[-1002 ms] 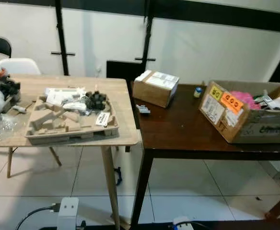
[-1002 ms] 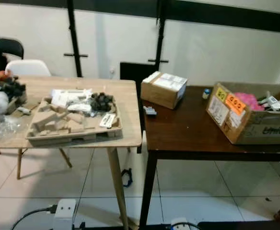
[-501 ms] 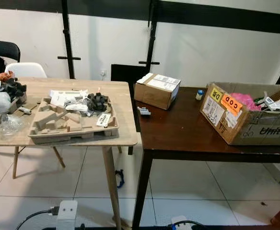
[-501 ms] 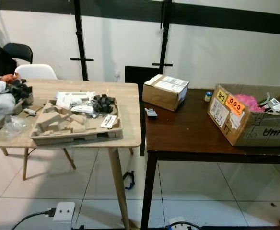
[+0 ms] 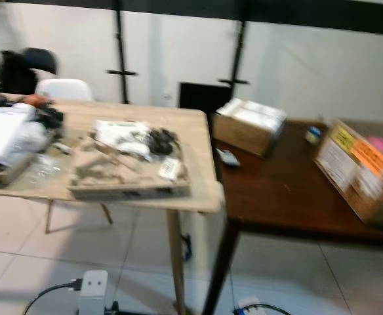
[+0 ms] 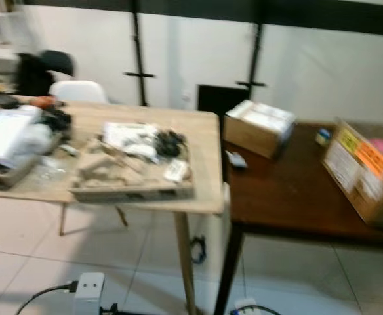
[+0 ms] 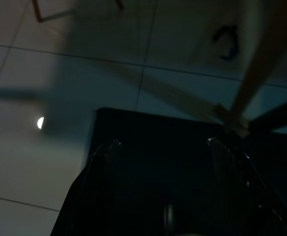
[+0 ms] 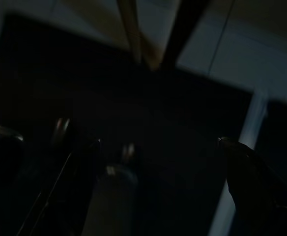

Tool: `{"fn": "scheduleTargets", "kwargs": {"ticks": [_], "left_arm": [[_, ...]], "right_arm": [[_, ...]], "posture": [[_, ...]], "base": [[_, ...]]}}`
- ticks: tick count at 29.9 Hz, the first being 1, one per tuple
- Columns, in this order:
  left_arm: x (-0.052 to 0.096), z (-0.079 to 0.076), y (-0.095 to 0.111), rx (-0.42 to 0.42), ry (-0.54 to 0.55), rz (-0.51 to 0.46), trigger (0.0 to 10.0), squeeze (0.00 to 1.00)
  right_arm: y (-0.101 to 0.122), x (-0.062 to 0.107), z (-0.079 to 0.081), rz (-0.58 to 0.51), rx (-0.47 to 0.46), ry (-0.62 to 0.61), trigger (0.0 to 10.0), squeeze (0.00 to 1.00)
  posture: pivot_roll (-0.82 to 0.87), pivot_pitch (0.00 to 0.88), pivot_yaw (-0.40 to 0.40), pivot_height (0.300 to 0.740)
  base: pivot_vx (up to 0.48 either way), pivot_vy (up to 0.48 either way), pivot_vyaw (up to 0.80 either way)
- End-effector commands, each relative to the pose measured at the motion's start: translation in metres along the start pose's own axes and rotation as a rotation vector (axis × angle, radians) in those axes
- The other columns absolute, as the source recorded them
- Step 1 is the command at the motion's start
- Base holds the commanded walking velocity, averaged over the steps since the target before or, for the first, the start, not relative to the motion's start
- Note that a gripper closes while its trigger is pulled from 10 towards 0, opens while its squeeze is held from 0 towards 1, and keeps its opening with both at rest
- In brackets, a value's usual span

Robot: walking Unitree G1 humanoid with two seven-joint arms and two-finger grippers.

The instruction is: Picking trash to rubbish bin

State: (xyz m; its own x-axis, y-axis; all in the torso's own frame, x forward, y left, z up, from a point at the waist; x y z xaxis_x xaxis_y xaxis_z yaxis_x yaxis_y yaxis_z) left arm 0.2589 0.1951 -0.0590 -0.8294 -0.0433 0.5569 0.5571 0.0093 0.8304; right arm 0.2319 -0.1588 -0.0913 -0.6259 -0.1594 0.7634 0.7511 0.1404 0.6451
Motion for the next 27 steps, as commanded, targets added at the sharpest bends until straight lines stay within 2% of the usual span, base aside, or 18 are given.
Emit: {"fn": "scheduleTargets", "kwargs": {"ticks": [1, 20, 27], "left_arm": [[0.0021, 0.0029, -0.0063, -0.003, 0.004, 0.021, 10.0, 0.0], [-0.0001, 0.0009, -0.0036, -0.008, -0.009, 0.029, 10.0, 0.0], [-0.0006, -0.0018, -0.0048, -0.024, -0.009, 0.04, 10.0, 0.0]], "right_arm": [[-0.008, 0.0003, 0.0059, 0.019, -0.014, 0.01, 10.0, 0.0], [-0.0102, 0.0008, 0.0049, 0.028, -0.011, 0.004, 10.0, 0.0], [-0.0104, 0.0014, 0.0019, 0.029, -0.007, -0.001, 10.0, 0.0]], "posture": [[0.07, 0.038, -0.053, 0.74], [0.05, 0.038, -0.049, 0.74], [0.05, 0.034, -0.049, 0.74]], "base": [[0.285, 0.0, 0.0], [0.278, 0.0, 0.0], [0.0, 0.0, 0.0]]}}
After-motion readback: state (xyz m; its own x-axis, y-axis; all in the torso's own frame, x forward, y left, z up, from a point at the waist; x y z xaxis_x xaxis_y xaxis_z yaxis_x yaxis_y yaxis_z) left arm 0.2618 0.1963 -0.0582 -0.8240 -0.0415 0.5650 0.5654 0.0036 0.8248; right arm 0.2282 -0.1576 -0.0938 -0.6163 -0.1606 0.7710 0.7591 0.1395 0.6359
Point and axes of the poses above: a point about 5 cm out from each wrist's last joint towards the gripper, its own x axis pointing back from the gripper into the wrist, its own y axis along the axis of the wrist's last joint, z = x × y, the point moved 3 cm from there along -x, pointing out of the wrist towards the gripper
